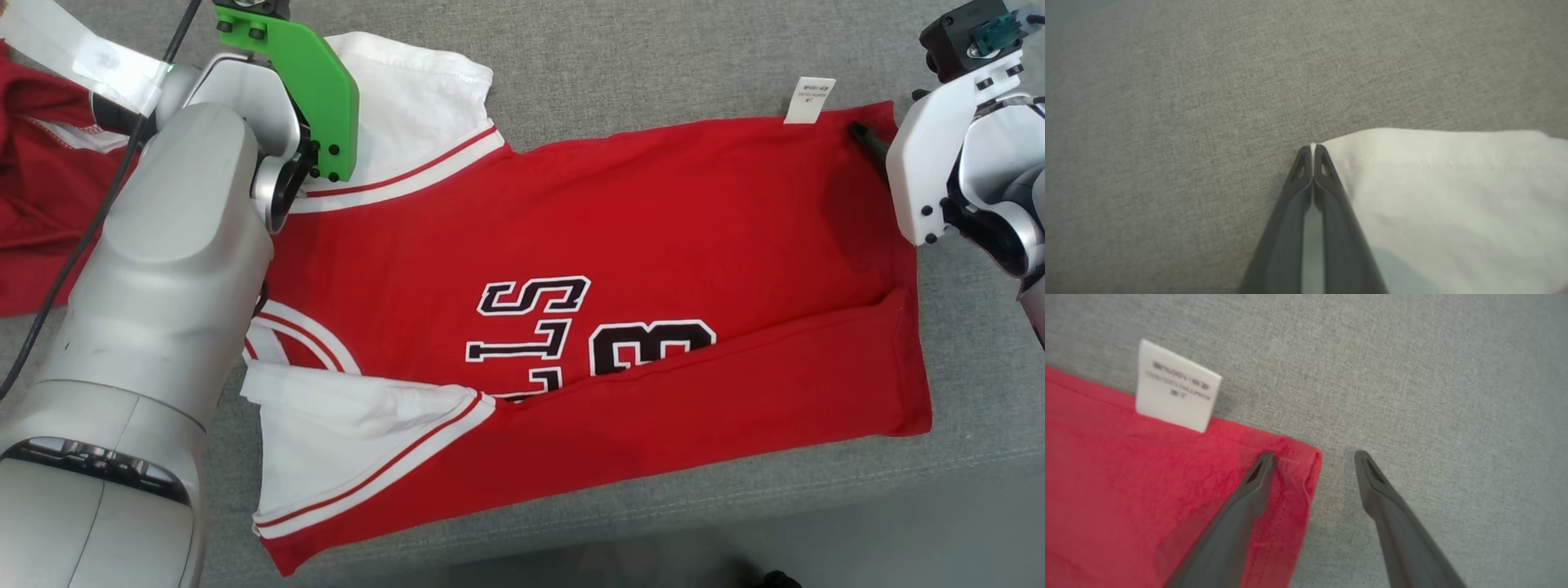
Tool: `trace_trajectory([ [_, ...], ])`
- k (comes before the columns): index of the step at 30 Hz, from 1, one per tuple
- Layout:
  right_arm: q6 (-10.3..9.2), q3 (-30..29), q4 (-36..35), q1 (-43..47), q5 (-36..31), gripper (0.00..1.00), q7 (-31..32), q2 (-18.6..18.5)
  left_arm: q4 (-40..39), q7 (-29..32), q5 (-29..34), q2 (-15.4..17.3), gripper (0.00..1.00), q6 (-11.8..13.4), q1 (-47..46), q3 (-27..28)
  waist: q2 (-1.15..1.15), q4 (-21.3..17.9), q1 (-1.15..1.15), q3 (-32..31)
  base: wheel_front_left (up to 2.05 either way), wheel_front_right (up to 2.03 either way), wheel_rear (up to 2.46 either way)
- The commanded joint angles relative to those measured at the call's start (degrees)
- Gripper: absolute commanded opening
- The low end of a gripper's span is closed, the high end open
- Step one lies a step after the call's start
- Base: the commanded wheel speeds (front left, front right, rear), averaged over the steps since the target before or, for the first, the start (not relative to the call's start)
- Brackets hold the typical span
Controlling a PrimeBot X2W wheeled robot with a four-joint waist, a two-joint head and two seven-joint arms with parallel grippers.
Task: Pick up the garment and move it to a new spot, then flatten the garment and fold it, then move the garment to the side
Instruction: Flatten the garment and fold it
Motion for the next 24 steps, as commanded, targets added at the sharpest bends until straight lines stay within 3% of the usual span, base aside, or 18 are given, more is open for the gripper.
trace_trajectory([
  [1, -0.09, 0.13, 0.55, 0.42, 0.13, 0.98, 0.35, 0.31, 1.79, 0.62, -0.33, -0.11, 0.00, -0.29, 1.08, -0.59, 0.00, 0.12, 0.00, 0.32, 0.00, 0.00, 0.00],
  [3, -0.09, 0.35, 0.72, 0.17, 0.41, 0.97, 0.52, 0.55, 2.20, 0.48, -0.47, -0.35, 0.00, -0.40, 0.86, -0.65, 0.00, 0.22, 0.00, 0.53, 0.00, 0.00, 0.00],
  [4, -0.09, 0.55, 0.79, 0.11, 0.65, 0.82, 0.71, 0.69, 2.43, 0.53, -0.43, -0.41, 0.00, -0.42, 0.78, -0.73, 0.00, 0.27, 0.00, 0.62, 0.00, 0.00, 0.00],
  [5, -0.09, 0.85, 0.85, 0.08, 0.83, 0.44, 1.06, 0.72, 2.63, 0.38, -0.48, -0.47, 0.00, -0.42, 0.72, -0.78, 0.00, 0.32, 0.00, 0.69, 0.00, 0.00, 0.00],
  [6, -0.09, 1.22, 0.87, 0.13, 1.00, 0.33, 1.35, 0.66, 2.85, 0.32, -0.59, -0.50, 0.00, -0.42, 0.68, -0.79, 0.00, 0.36, 0.00, 0.72, 0.00, 0.00, 0.00],
  [7, -0.09, 1.67, 0.74, 0.20, 1.17, 0.05, 1.76, 0.51, 3.15, 0.28, -0.69, -0.57, 0.00, -0.48, 0.72, -0.85, 0.00, 0.42, 0.00, 0.71, 0.00, 0.00, 0.00],
  [8, -0.09, 1.75, 0.59, 0.19, 1.24, 0.00, 1.76, 0.31, 3.34, 0.12, -0.85, -0.62, 0.00, -0.56, 0.68, -0.85, 0.00, 0.47, 0.00, 0.71, 0.00, 0.00, 0.00],
  [16, -0.09, 2.03, -1.61, 0.64, 0.80, 0.00, 0.76, -1.63, 3.47, -2.30, -1.97, -1.00, 0.00, -1.01, 0.36, -0.10, 0.00, 0.84, 0.00, -0.45, 0.00, 0.00, 0.00],
  [24, -0.09, 0.41, -5.67, 3.22, 1.80, 0.00, -3.00, -4.02, -0.11, -8.70, -4.55, -1.17, 0.00, -0.09, 1.11, 2.63, 0.00, 2.20, 0.00, -2.21, 0.00, 0.00, 0.00],
])
